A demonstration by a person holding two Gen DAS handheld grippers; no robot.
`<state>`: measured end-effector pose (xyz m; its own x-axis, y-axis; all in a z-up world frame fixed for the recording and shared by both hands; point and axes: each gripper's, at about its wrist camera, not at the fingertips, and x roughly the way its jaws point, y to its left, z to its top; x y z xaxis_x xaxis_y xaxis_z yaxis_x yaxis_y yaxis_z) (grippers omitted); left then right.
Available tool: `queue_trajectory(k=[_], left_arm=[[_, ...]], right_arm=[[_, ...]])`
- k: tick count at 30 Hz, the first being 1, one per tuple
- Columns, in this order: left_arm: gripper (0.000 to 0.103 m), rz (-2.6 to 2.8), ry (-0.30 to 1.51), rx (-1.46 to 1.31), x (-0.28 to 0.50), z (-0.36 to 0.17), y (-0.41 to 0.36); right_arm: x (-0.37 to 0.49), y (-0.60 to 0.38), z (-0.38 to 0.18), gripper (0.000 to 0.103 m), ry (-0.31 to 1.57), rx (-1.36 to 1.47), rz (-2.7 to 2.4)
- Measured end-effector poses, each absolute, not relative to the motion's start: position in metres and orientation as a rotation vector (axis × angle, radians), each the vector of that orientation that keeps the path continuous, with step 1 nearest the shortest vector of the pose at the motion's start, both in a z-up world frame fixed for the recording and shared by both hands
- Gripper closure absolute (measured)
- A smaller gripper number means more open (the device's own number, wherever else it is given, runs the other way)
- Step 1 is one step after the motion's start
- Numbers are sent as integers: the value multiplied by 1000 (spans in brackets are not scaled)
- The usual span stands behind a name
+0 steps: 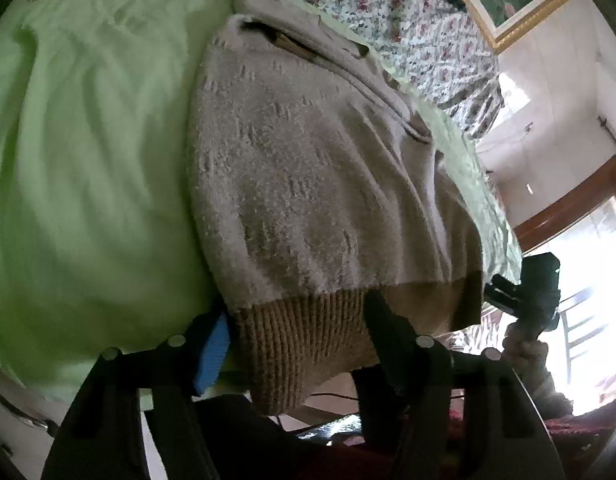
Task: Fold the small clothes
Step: 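Grasp the brown ribbed hem with both grippers and lift it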
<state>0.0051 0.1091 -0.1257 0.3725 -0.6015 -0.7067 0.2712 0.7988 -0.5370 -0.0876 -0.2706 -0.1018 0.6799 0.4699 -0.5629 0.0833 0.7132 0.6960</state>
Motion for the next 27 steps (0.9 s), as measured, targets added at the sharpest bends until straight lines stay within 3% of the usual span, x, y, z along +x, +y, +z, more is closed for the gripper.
queue_trajectory(k=[4, 5, 6, 7, 12, 17, 22, 25, 26, 27], left_arm=[[54, -565, 1054, -333, 8, -125, 108], [65, -559, 1054, -326, 8, -125, 109], [75, -550, 1052, -313, 9, -125, 109], [98, -542, 1059, -298, 10, -125, 109], [97, -538, 1021, -278, 2, -112, 116], [95, -548, 1092, -308, 10, -128, 118], [76, -617, 1103, -310, 8, -134, 108], [79, -643, 1093, -281, 6, -134, 102], [94, -644, 1083, -265, 5, -133, 101], [96, -648, 1079, -255, 5, -132, 101]], right_arm=[[-96, -281, -106, 71, 795, 826, 231], [-101, -286, -107, 76, 780, 850, 218], [-102, -286, -106, 93, 774, 858, 206], [-105, -289, -105, 95, 770, 861, 189], [-126, -296, -77, 96, 688, 826, 175], [-126, -308, -77, 95, 708, 822, 168], [-106, -295, -104, 87, 843, 796, 159], [-96, -284, -111, 87, 852, 792, 206], [-94, -282, -111, 87, 854, 789, 210], [-91, -279, -111, 87, 856, 780, 221]])
